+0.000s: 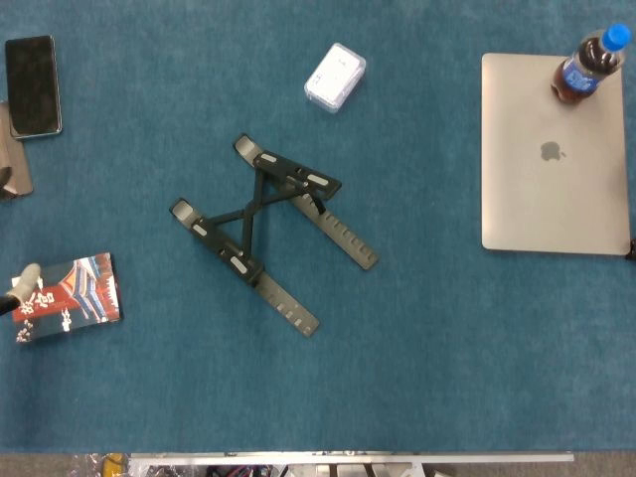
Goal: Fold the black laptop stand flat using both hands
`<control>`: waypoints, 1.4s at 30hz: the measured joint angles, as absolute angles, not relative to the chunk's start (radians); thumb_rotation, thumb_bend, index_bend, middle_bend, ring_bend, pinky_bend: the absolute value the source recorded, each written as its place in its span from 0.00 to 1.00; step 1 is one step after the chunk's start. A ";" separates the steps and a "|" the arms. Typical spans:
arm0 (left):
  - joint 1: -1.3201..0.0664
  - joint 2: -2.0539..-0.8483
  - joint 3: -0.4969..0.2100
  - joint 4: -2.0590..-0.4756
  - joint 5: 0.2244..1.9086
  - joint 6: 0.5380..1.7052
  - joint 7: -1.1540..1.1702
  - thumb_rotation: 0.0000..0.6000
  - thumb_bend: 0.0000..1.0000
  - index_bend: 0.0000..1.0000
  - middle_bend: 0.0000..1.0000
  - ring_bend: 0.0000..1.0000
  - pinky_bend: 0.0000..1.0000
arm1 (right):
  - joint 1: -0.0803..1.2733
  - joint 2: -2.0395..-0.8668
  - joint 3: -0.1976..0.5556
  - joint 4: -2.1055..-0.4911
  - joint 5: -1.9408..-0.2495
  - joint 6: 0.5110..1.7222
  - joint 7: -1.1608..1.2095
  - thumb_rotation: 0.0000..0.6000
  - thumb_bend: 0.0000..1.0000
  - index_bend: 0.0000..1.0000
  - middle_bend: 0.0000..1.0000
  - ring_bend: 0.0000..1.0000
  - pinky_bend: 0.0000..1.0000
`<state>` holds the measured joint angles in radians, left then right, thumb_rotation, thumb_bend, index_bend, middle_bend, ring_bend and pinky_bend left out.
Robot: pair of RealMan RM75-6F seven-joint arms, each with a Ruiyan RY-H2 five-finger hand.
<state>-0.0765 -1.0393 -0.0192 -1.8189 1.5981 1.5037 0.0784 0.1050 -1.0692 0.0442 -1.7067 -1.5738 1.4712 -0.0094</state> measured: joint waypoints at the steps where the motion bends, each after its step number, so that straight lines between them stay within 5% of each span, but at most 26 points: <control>1: -0.084 -1.034 -0.017 -1.822 1.599 1.488 0.070 1.00 0.25 0.01 0.03 0.00 0.05 | 0.110 -1.068 0.047 -1.708 -1.578 1.470 -0.010 1.00 0.08 0.00 0.10 0.00 0.00; 21: -0.252 -0.975 0.042 -1.942 1.621 1.168 -0.073 1.00 0.25 0.01 0.03 0.00 0.05 | 0.243 -1.081 0.119 -1.723 -1.554 1.351 -0.040 1.00 0.08 0.00 0.10 0.00 0.00; 31: -0.348 -1.046 0.035 -1.981 1.558 1.022 -0.068 1.00 0.25 0.00 0.01 0.00 0.05 | 0.286 -1.087 0.145 -1.712 -1.536 1.327 -0.039 1.00 0.08 0.00 0.10 0.00 0.00; 42: -0.388 -1.179 -0.011 -1.972 1.449 1.007 -0.043 1.00 0.25 0.00 0.00 0.00 0.05 | 0.301 -1.087 0.139 -1.710 -1.537 1.320 -0.027 1.00 0.08 0.00 0.10 0.00 0.00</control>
